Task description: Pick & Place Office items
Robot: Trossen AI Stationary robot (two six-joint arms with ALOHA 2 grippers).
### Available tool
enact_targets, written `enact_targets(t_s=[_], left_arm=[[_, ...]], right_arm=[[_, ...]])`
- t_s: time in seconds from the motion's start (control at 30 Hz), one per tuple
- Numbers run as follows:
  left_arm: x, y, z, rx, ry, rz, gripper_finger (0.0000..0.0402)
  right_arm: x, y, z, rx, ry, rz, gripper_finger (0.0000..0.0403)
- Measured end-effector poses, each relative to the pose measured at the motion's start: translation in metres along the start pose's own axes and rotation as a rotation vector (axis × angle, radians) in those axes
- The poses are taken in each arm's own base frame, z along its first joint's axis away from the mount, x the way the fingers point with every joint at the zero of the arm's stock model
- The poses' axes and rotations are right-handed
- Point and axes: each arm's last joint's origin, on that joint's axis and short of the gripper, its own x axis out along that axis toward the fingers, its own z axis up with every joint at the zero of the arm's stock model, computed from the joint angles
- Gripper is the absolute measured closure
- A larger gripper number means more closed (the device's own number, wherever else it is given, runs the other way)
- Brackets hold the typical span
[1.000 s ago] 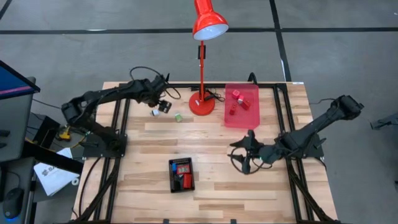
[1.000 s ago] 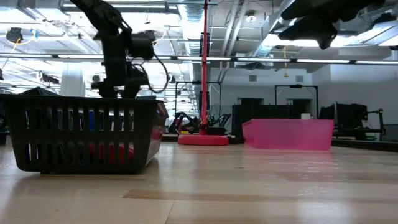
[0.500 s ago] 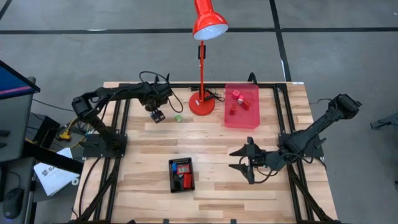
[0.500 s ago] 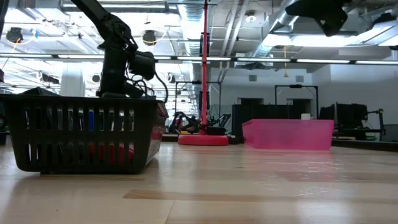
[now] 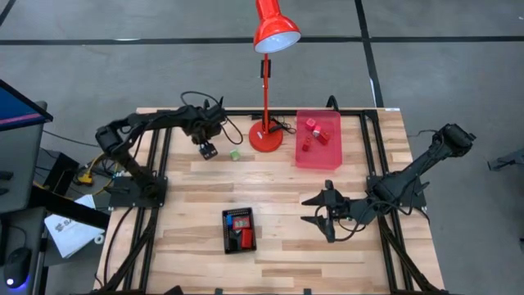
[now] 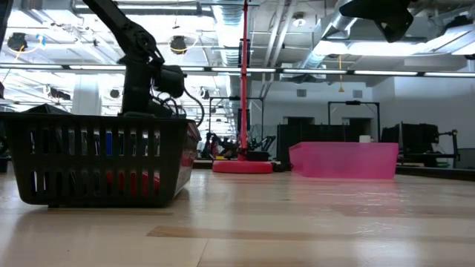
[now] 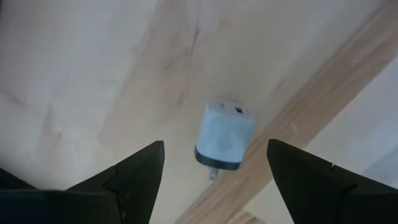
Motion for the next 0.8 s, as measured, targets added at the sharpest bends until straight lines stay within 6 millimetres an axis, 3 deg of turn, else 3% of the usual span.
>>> enact_targets(t_s=[0.27, 0.5, 0.8], left_arm=[[0.023, -0.002, 0.006, 0.038, 0.07, -0.002, 0.0122], [0.032, -0.001, 0.011, 0.039, 0.056, -0.029, 0.0129], [0.033, -0.001, 0.008, 0.017, 0.076, -0.047, 0.0233]], right_arm=[[0.0, 0.0, 0.0, 0.003, -0.001, 0.005, 0.0182], [0.0, 0.0, 0.0, 0.002, -0.001, 0.005, 0.0182], [0.0, 0.0, 0.0, 0.0, 0.002, 0.004, 0.0182]])
